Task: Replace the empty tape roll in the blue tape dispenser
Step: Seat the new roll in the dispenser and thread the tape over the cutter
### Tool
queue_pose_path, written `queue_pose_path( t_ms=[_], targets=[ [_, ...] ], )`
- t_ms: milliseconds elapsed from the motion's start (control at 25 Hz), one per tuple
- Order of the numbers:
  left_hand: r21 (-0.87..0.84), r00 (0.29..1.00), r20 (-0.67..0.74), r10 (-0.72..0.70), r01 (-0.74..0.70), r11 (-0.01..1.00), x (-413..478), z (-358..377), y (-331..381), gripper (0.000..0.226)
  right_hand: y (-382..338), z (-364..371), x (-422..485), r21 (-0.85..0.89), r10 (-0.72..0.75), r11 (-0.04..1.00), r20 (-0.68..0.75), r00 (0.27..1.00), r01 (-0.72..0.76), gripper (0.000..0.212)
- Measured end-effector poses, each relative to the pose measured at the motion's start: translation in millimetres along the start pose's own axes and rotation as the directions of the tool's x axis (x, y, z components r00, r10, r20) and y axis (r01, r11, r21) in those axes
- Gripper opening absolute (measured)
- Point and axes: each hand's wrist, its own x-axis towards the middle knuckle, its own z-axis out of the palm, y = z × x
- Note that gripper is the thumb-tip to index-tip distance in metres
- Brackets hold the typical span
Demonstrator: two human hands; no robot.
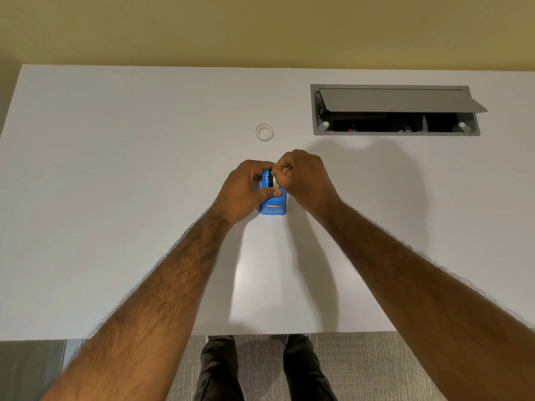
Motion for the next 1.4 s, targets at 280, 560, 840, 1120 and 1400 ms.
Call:
queue_pose_path(
  t_ms=[280, 560, 840, 1120, 1400],
  targets=[
    [-0.025, 1.0, -0.006, -0.006, 0.006, 1.0, 0.8, 0.0, -2.0, 0.051, 6.6, -5.8, -5.2, 0.06, -0.006, 0.998, 0.002, 1.0, 0.005, 0.018],
    [-0.021, 1.0, -0.007, -0.01, 0.01, 1.0, -0.2, -0.2, -2.2, 0.051, 7.4, -7.9, -4.9, 0.156, -0.004, 0.988, 0.022, 1.0, 0.0, 0.015],
    [-0.026, 1.0, -0.008, -0.011, 0.011, 1.0, -0.3, -0.1, -0.8, 0.05, 8.1, -2.6, -1.1, 0.093, 0.003, 0.996, 0.011, 1.0, -0.004, 0.018],
    [-0.021, 1.0, 0.001, -0.018, 0.018, 1.0, 0.7, -0.6, -0.2, 0.051, 13.5, -10.5, -4.0, 0.193, 0.008, 0.981, 0.049, 0.999, -0.017, 0.014],
    [-0.019, 1.0, -0.004, -0.022, 0.022, 1.0, 0.7, -0.6, 0.1, 0.051, 10.3, -4.3, 0.8, 0.097, -0.016, 0.995, 0.024, 1.0, 0.013, 0.016]
  ],
)
